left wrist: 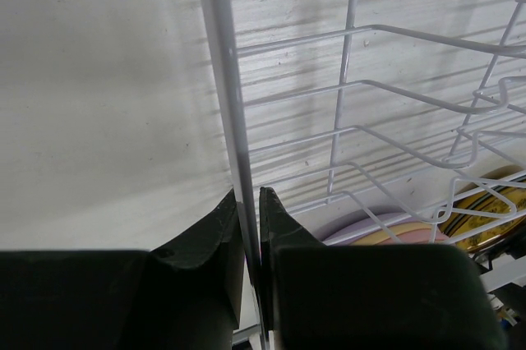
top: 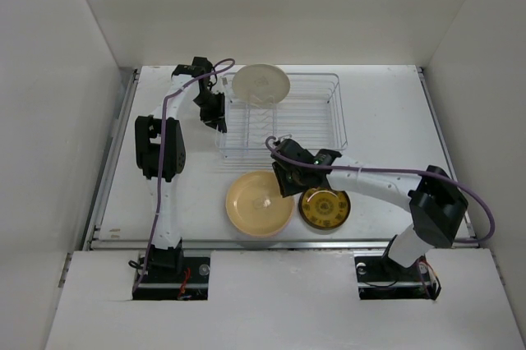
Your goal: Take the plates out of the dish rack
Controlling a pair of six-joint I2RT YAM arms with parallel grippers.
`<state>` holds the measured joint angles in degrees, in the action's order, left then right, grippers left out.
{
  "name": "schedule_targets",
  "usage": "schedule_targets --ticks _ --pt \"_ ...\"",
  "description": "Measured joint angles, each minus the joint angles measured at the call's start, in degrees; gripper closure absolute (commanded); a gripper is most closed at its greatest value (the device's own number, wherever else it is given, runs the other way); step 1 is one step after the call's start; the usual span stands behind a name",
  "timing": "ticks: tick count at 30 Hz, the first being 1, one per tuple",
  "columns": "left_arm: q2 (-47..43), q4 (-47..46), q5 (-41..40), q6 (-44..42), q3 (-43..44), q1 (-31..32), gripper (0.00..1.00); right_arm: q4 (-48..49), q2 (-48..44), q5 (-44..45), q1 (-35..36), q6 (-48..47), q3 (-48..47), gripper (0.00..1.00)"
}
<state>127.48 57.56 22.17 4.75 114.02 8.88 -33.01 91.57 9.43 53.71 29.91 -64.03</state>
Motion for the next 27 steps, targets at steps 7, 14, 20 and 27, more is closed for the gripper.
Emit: schedule_targets --ticks 7,14,20,27 --pt "-0.02 0.00 -0.11 -0.02 0.00 0.00 1.00 -7.91 -0.02 3.61 0.00 -0.98 -4.24 0.25" --pt "-0.04 0.02 -0.15 -0.02 0.00 0.00 1.00 -8.35 0.22 5.05 -5.20 -10.21 -28.44 0.05" --pt "-0.07 -0.28 -0.22 -0.09 -0.33 0.00 1.00 -0.28 19.45 3.98 -18.73 -27.02 -64.92 0.01" --pt "-0.26 -0.74 -0.22 -0.44 -0.76 -0.02 1.00 3.52 40.74 -4.48 -23.10 -40.24 -74.64 0.02"
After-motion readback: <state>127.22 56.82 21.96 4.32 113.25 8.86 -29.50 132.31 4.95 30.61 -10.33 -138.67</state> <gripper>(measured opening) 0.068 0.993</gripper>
